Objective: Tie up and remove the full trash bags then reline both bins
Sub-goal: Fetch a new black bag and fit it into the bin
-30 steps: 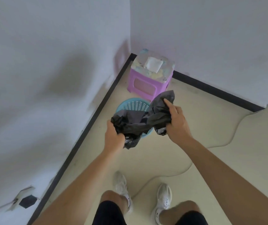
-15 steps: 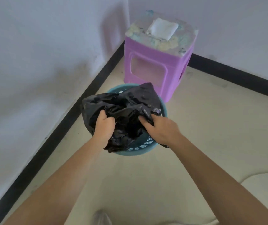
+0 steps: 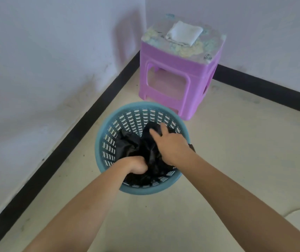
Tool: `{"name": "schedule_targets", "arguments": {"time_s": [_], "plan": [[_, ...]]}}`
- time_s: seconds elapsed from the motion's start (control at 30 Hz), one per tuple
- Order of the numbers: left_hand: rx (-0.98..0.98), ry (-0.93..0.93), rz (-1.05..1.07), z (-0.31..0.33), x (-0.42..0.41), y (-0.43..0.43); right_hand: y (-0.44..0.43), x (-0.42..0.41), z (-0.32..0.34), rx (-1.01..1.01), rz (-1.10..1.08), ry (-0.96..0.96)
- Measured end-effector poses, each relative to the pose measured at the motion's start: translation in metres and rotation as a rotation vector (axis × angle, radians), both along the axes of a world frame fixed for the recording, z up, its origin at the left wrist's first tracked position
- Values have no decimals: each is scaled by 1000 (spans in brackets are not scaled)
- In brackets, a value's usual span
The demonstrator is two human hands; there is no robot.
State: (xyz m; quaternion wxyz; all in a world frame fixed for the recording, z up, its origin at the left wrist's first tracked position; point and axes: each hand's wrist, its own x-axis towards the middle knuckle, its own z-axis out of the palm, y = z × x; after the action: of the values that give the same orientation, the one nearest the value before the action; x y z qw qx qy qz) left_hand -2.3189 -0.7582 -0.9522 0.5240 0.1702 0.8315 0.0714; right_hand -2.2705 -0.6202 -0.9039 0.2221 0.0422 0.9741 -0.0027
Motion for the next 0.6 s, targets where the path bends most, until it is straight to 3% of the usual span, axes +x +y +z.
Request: {"name": "schedule_targets", "arguments": {"time_s": [0.13,0.23,0.33,0.5,0.53,0.6], "plan": [[-113,158,-116,-19,3,-5,-13,-7,-41,70,89,-405],[-81,204,-52,-24,4,-11,-17,-5,-57,20,28,-513],[58,279,45,-11,-6,-18,-13,0,-56,-34,-50,-391],[447,268,369,54,-35,-33,8,7,-26,111,-25,66],[519,346,397,70,-41,-39,13,8,-19,152,-14,111],[574,719,311,93,-51,-52,24,11,-6,249,12,169]]}}
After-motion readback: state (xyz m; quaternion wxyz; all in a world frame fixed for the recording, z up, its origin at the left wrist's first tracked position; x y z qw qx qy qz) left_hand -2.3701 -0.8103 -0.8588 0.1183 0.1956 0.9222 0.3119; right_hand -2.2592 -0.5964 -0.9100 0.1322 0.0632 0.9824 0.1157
